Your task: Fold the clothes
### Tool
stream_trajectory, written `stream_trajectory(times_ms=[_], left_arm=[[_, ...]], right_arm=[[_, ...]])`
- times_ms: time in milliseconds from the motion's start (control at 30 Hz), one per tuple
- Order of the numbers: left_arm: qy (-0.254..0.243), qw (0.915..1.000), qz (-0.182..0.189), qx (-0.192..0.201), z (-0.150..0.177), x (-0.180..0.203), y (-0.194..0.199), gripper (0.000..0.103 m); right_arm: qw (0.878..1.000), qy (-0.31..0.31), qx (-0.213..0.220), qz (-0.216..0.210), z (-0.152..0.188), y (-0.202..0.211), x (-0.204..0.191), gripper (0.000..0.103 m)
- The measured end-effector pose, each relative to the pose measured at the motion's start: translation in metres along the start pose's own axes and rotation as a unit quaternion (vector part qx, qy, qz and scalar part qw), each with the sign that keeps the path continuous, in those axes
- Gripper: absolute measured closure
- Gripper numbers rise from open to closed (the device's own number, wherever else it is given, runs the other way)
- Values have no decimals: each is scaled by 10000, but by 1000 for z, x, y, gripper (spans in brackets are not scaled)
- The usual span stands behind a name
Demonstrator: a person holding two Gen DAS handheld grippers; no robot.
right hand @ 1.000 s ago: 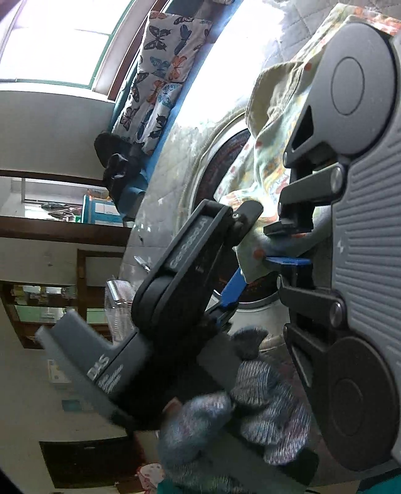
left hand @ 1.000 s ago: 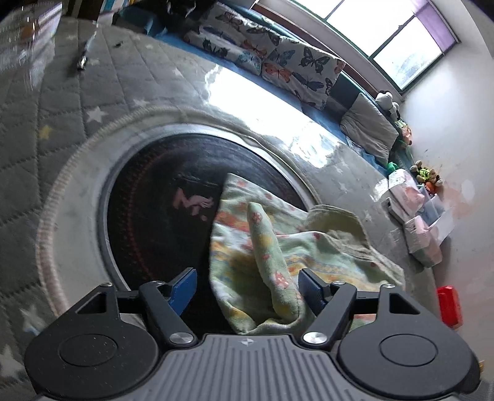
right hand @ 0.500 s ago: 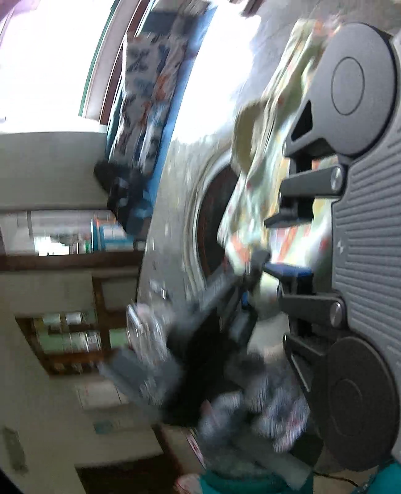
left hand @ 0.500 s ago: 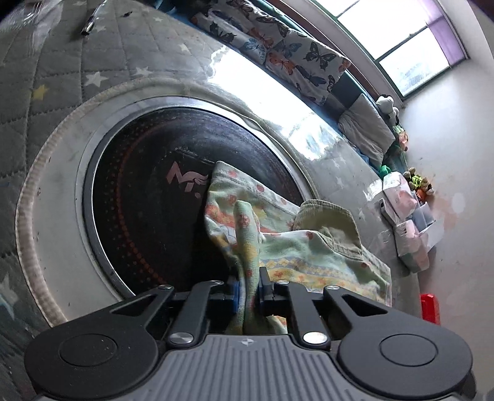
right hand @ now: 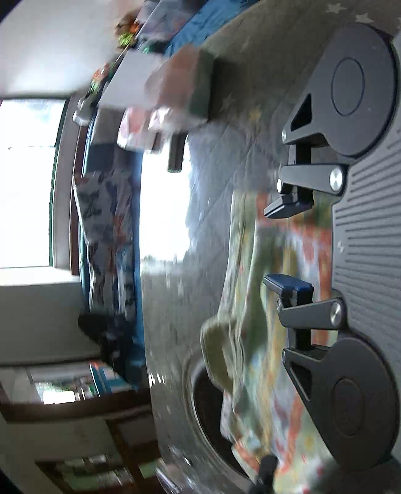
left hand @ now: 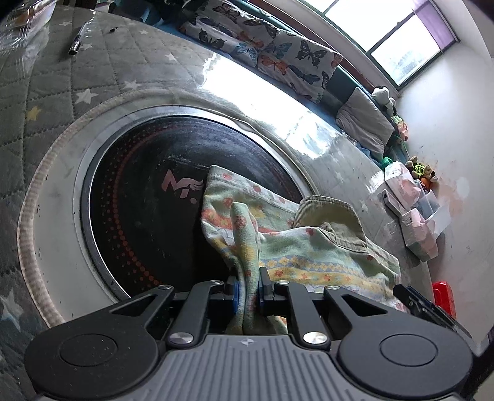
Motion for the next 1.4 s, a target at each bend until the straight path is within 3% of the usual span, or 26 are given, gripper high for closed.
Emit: stream_trajectory(times_ms=[67,267,300,367,467,767,967,1400], left_arm=[[-24,10000,-14,2,0,0,0,90],[-86,10000,-45,-10,0,0,-1,89],[-100,9999,-56,-14,1,1,-2,89],[-136,9999,-75,-27,1,1,-3,87],[-168,9998,-89,-29,0,1,-3,87],[-763,9963,-202,330,-3,26,14,92],[-1200,9921,-49,374,-2,67,13,93],[-1935,9803,389,127,21,164,-31,95]], right_arm=[[9998,-209,-42,48,1,-7,11,55],[9983,-565,-73,-112,8,-12,20,54],[9983,-554,-78,-158,9,-12,18,57],[9980,-551,-95,-287,9,-10,13,78],[9980,-528,-79,-345,9,-7,7,91],[9970,-531,384,-417,2,34,7,96],[9963,-545,643,-173,-1,64,25,96],[9866,-1044,896,876,6,110,113,96]])
Point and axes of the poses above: each gripper's, at about its wrist camera, not at the fingertips, and y roughly against the way its jaws point, x to its right, z to its underside, the point moved 9 cm from there along -y, roughly the way its jaws point, and after that the axes turned 7 degrees about -x, right-handed, at the moved point
